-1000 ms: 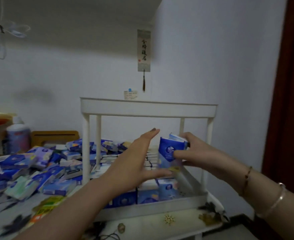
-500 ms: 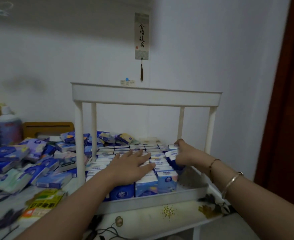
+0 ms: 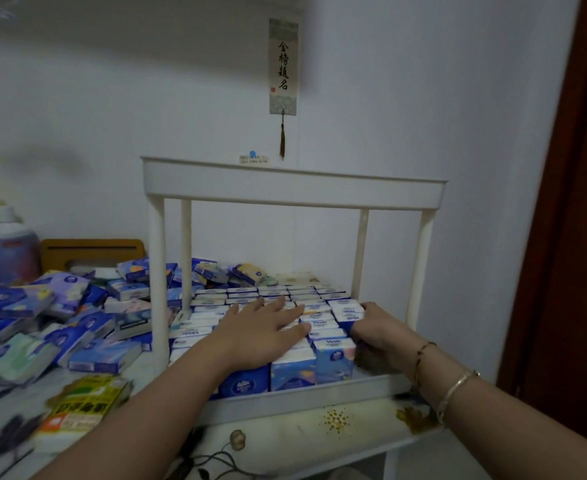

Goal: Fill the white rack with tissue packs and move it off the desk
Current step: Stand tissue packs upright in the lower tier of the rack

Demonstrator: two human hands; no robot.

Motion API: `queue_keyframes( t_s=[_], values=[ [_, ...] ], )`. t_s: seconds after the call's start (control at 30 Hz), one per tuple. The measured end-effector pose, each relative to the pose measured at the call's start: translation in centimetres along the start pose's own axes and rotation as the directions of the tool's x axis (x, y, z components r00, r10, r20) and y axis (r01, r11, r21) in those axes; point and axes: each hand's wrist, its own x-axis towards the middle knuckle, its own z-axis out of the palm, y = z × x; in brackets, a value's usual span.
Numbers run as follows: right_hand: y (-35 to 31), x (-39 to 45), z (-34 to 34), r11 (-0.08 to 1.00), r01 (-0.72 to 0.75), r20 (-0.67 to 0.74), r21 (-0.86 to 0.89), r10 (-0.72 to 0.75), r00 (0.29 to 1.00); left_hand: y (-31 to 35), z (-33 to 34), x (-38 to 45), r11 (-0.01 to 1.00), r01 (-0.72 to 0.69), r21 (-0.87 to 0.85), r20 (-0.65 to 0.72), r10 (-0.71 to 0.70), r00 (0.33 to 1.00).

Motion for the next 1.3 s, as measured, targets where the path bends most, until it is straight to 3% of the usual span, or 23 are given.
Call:
queue_keyframes(
  t_s=[0.13, 0.3, 0.4, 0.53, 0.7, 0.93, 1.13, 1.3],
  values=[
    [-0.2, -0.3, 0.1, 0.996, -0.018, -0.033, 0.092, 0.021, 0.999, -0.1, 0.0, 0.0, 1.000, 0.000, -0.006, 0.000, 0.000, 1.000],
    [-0.9, -1.2, -0.1, 0.999, -0.038, -0.001, 0.018, 0.038, 0.999, 0.1, -0.2, -0.2, 0.999, 0.002, -0.044, -0.007, -0.002, 1.000],
    [-1.7, -1.9, -0.6, 0.986, 0.037, -0.061, -0.163, -0.048, 0.997, 0.4, -0.4, -0.9, 0.984, -0.044, -0.172, -0.177, 0.014, 0.984],
    [-3.7, -5.0, -1.3, 0.913, 0.218, -0.035, -0.344, -0.245, 0.969, 0.8, -1.1, -2.2, 0.954, -0.179, -0.240, -0.466, 0.049, 0.883],
    [-6.3, -9.1, 0.6, 0.734, 0.553, 0.020, -0.395, -0.594, 0.804, -0.1, -3.9, -6.0, 0.925, -0.242, -0.293, -0.561, 0.038, 0.827],
    [-10.6, -13.7, 8.1, 0.585, 0.786, 0.122, -0.200, -0.781, 0.613, -4.6, -6.2, -13.6, 0.776, -0.295, -0.558, -0.642, -0.178, 0.746],
    [-13.9, -16.0, 15.9, 0.498, 0.867, 0.211, -0.022, -0.845, 0.491, -13.8, -4.1, -18.9, 0.769, -0.119, -0.628, -0.628, -0.411, 0.661],
    [-14.8, -14.8, 23.8, 0.499, 0.867, 0.322, 0.004, -0.821, 0.471, -21.6, -0.4, -23.0, 0.791, 0.219, -0.572, -0.612, -0.589, 0.528]
  ],
)
